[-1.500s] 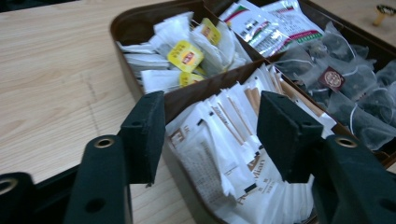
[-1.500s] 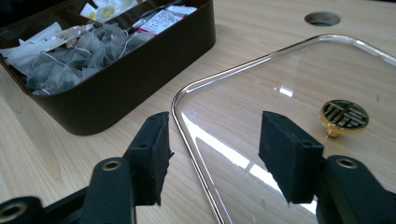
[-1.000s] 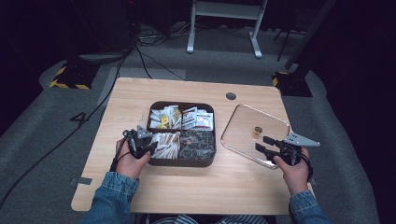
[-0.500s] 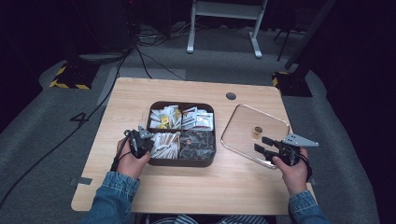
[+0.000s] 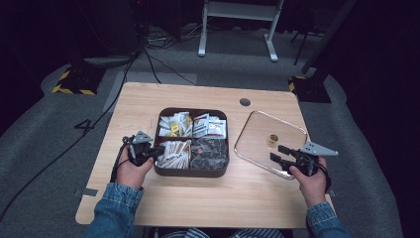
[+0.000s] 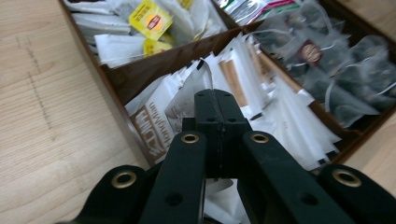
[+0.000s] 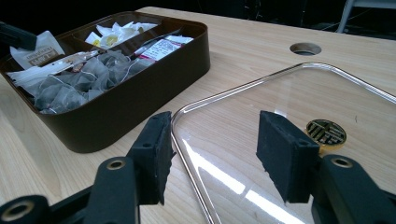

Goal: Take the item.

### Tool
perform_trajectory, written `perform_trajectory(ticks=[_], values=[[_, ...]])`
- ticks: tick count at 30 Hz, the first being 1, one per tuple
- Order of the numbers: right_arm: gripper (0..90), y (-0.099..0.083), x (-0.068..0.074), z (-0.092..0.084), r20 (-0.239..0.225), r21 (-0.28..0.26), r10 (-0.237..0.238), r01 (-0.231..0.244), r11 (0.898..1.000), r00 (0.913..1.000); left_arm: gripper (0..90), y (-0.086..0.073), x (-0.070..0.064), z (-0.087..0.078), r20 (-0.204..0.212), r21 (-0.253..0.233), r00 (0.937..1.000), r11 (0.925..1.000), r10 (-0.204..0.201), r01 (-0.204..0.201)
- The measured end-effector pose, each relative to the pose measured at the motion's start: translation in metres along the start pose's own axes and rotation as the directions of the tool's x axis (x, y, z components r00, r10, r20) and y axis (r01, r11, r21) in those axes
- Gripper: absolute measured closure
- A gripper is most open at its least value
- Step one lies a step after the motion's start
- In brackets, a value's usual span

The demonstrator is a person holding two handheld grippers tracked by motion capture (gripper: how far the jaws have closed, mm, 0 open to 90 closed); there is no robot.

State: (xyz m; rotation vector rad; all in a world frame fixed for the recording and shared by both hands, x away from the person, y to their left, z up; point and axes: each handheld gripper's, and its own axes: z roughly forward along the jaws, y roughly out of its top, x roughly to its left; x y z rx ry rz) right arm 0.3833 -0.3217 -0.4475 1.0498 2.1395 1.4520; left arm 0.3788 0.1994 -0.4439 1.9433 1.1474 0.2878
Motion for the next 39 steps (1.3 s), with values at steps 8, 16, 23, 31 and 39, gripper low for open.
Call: perform_trajectory(ticks=[8, 16, 23, 31, 39], values=[[46.1, -0.002, -0.002, 0.002, -0.002, 0.003, 0.002, -0.002, 1.000, 1.0000, 89.7, 0.008, -0.010, -0.011, 0.052, -0.049, 0.9984, 0.9985, 0.025, -0.022], [46.0, -0.004, -0.002, 0.004, -0.008, 0.013, 0.004, -0.004, 1.000, 1.0000, 89.7, 0.015, -0.024, -0.020, 0.110, -0.111, 0.9927, 0.9931, 0.050, -0.038], [45.8, -0.005, -0.003, 0.004, -0.007, 0.015, 0.008, -0.008, 1.000, 0.9999, 89.6, 0.020, -0.036, -0.028, 0.134, -0.140, 0.9865, 0.9874, 0.093, -0.074], [45.5, -0.005, -0.004, 0.004, -0.009, 0.012, 0.020, -0.020, 1.000, 0.9997, 89.5, 0.022, -0.052, -0.030, 0.165, -0.148, 0.9752, 0.9813, 0.147, -0.123], [45.1, -0.005, -0.005, 0.003, -0.010, 0.006, 0.021, -0.021, 1.000, 0.9997, 89.6, 0.024, -0.072, -0.027, 0.191, -0.141, 0.9571, 0.9709, 0.218, -0.193]])
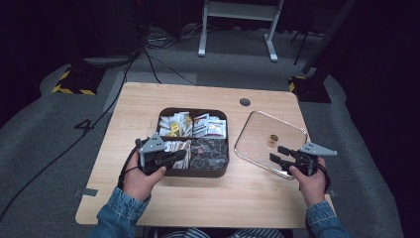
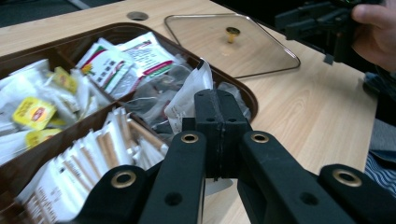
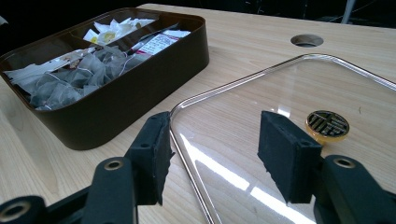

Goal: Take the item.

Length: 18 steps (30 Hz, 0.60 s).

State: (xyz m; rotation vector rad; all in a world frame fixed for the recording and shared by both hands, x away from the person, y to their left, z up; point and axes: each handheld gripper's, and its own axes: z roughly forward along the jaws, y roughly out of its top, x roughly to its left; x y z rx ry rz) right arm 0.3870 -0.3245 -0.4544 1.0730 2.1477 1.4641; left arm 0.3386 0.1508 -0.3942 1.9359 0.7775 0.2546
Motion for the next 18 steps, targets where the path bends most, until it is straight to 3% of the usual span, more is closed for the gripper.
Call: perform_trajectory(ticks=[1, 3, 6, 11, 18], values=[[45.1, 0.000, 0.000, 0.000, 0.001, 0.002, 0.001, -0.001, 1.000, 1.0000, 89.6, 0.001, -0.001, 0.000, 0.000, 0.009, 0.9998, 0.9998, 0.020, -0.020], [45.1, 0.000, 0.000, 0.000, 0.001, 0.002, 0.002, -0.002, 1.000, 1.0000, 89.5, 0.001, -0.003, 0.001, 0.004, 0.010, 0.9998, 0.9997, 0.022, -0.022], [45.0, 0.000, 0.000, 0.000, 0.001, 0.003, -0.002, 0.002, 1.000, 1.0000, 89.5, 0.001, -0.013, 0.007, 0.035, 0.021, 0.9984, 0.9987, 0.045, -0.046], [45.0, 0.001, 0.000, 0.000, -0.001, 0.002, -0.004, 0.004, 1.000, 1.0000, 89.5, 0.000, -0.024, 0.016, 0.092, 0.037, 0.9945, 0.9979, 0.051, -0.054], [44.7, 0.000, 0.000, 0.000, -0.002, 0.002, -0.001, 0.001, 1.000, 1.0000, 89.4, -0.002, -0.034, 0.027, 0.129, 0.047, 0.9887, 0.9954, 0.077, -0.083]])
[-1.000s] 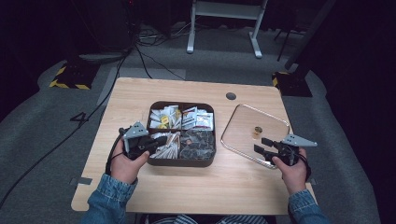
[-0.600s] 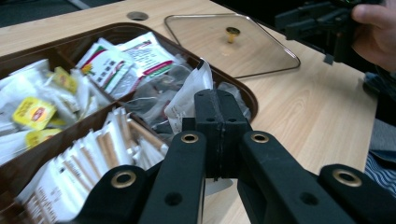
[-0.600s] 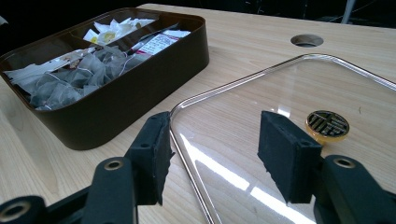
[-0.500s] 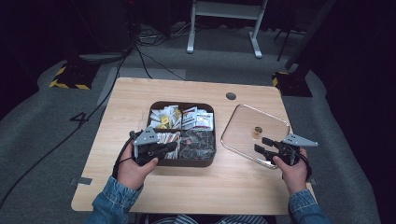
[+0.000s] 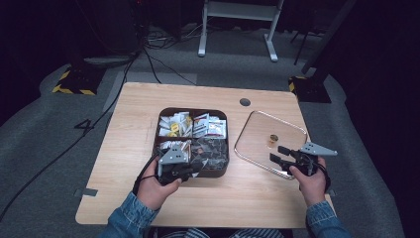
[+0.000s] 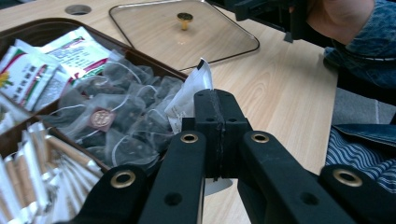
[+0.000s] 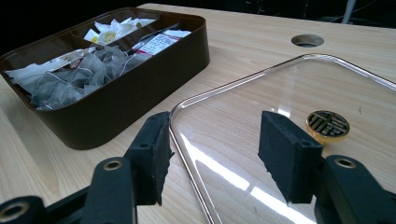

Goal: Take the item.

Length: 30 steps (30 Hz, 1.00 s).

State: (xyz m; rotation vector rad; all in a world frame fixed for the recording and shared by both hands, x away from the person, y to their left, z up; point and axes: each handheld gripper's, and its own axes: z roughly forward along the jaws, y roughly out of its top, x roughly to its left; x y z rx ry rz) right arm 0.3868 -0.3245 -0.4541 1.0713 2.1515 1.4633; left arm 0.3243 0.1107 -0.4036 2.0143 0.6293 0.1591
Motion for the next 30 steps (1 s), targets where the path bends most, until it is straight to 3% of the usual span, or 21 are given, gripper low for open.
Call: perform_trajectory(ticks=[11, 30], values=[[44.6, 0.000, 0.000, 0.000, 0.001, 0.002, -0.001, 0.001, 1.000, 1.0000, 89.4, -0.006, -0.011, 0.021, 0.081, 0.041, 0.9967, 0.9991, 0.009, -0.012], [44.5, 0.000, 0.000, 0.000, 0.001, 0.003, -0.005, 0.005, 1.000, 1.0000, 89.4, -0.025, -0.019, 0.058, 0.141, 0.134, 0.9901, 0.9908, -0.002, -0.017]])
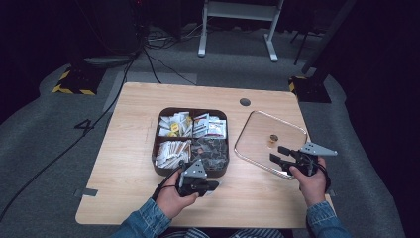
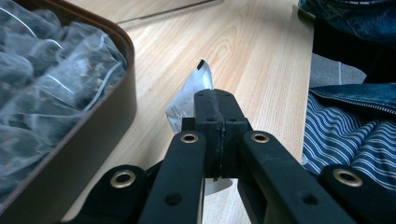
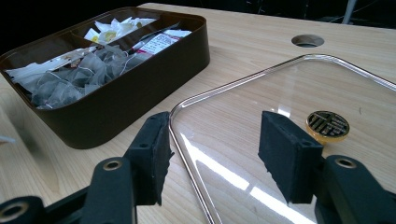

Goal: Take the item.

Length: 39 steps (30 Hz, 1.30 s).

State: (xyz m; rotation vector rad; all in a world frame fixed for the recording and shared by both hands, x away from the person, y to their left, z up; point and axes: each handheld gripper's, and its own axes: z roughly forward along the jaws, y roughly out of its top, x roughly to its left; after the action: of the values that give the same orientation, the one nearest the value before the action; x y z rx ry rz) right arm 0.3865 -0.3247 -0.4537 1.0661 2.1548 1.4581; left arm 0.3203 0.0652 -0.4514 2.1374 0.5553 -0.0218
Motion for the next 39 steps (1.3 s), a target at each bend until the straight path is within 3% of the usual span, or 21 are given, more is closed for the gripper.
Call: perform_trajectory(ticks=[5, 18, 29, 30, 32, 39], values=[[44.3, 0.000, 0.000, 0.001, 0.000, 0.004, 0.000, 0.000, 1.000, 1.0000, 89.4, -0.001, 0.002, 0.005, -0.008, 0.024, 0.9999, 0.9997, 0.008, -0.008], [44.3, -0.001, 0.000, 0.002, -0.001, 0.006, -0.002, 0.002, 1.000, 1.0000, 89.3, -0.008, 0.000, 0.026, 0.022, 0.102, 0.9997, 0.9947, 0.006, -0.009], [44.3, -0.002, 0.000, 0.003, 0.002, 0.010, -0.005, 0.005, 1.000, 1.0000, 88.4, -0.008, -0.002, 0.031, 0.043, 0.111, 0.9990, 0.9937, 0.010, -0.015], [44.3, -0.002, 0.000, 0.003, 0.003, 0.009, -0.005, 0.005, 1.000, 1.0000, 87.0, -0.008, -0.003, 0.032, 0.054, 0.110, 0.9985, 0.9940, -0.001, -0.005], [44.3, -0.002, 0.000, 0.002, 0.004, 0.009, -0.004, 0.004, 1.000, 1.0000, 74.8, -0.008, -0.002, 0.032, 0.047, 0.094, 0.9989, 0.9956, -0.009, 0.004], [44.0, -0.003, -0.001, 0.001, 0.006, 0.012, 0.002, -0.002, 1.000, 1.0000, 63.1, -0.007, -0.004, 0.028, 0.041, 0.057, 0.9990, 0.9982, -0.018, 0.016]])
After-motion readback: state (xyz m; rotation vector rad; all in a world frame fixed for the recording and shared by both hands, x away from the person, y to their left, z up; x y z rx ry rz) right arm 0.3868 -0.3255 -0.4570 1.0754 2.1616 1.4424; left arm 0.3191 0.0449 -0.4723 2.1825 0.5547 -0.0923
